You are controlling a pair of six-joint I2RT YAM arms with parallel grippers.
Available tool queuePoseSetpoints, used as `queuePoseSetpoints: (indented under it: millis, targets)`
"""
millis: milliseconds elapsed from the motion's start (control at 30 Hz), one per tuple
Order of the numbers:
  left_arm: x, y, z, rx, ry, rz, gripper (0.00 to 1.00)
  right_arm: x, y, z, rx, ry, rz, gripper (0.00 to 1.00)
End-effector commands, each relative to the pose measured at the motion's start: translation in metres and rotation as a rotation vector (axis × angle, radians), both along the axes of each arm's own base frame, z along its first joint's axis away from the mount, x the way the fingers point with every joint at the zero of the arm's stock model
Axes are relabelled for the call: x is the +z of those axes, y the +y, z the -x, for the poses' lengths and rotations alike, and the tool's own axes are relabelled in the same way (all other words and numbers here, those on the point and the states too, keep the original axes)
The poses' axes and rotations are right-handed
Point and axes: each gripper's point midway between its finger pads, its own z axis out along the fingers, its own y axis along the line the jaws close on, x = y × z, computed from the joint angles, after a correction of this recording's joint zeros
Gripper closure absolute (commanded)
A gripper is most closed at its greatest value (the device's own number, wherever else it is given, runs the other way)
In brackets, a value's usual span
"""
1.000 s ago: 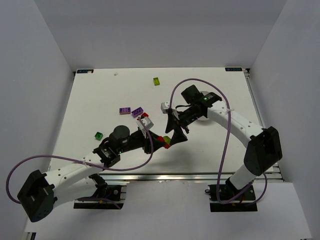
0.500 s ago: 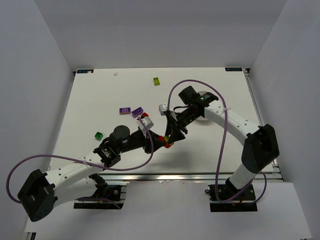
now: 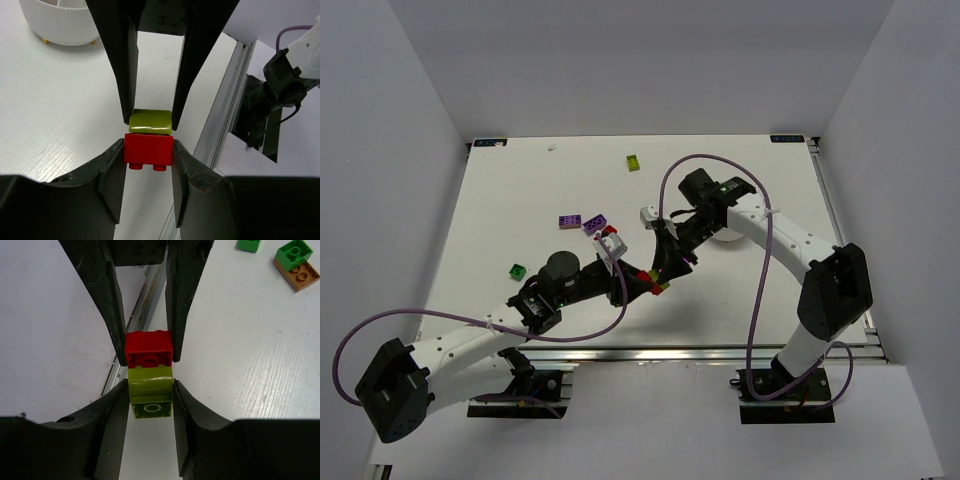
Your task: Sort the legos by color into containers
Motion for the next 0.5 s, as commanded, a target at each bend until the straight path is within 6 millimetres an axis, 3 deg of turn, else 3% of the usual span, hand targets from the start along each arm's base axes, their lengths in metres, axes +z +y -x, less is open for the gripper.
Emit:
queuePoseSetpoints:
  millis: [0, 233, 333, 367, 433, 467]
  targets:
    - [0.006, 0.003, 0.001, 0.006, -0.03, 0.008, 1.0, 0.021, -0.01, -0.018, -0.043, -0.016, -0.053, 1.0]
    - [0.006, 0.004, 0.0, 0.016, -0.032, 0.011, 1.0, 0.024, -0.05, -0.063, -0.214, -0.021, -0.042, 1.0]
    - [0.005, 0.003, -0.003, 0.028, -0.024, 0.006, 1.0, 0.016, -0.067, -0.087, -0.35, -0.051, 0.028, 1.0]
    - [0.006, 0.003, -0.005, 0.038, -0.021, 0.005, 1.0, 0.009, -0.081, -0.113, -0.484, -0.089, 0.095, 1.0]
    - [0.007, 0.002, -0.009, 0.052, -0.005, 0.004, 1.0, 0.004, -0.108, -0.131, -0.643, -0.116, 0.168, 1.0]
    - [0.007, 0.002, -0.01, 0.066, 0.009, 0.005, 1.0, 0.0, -0.127, -0.153, -0.743, -0.207, 0.231, 1.0]
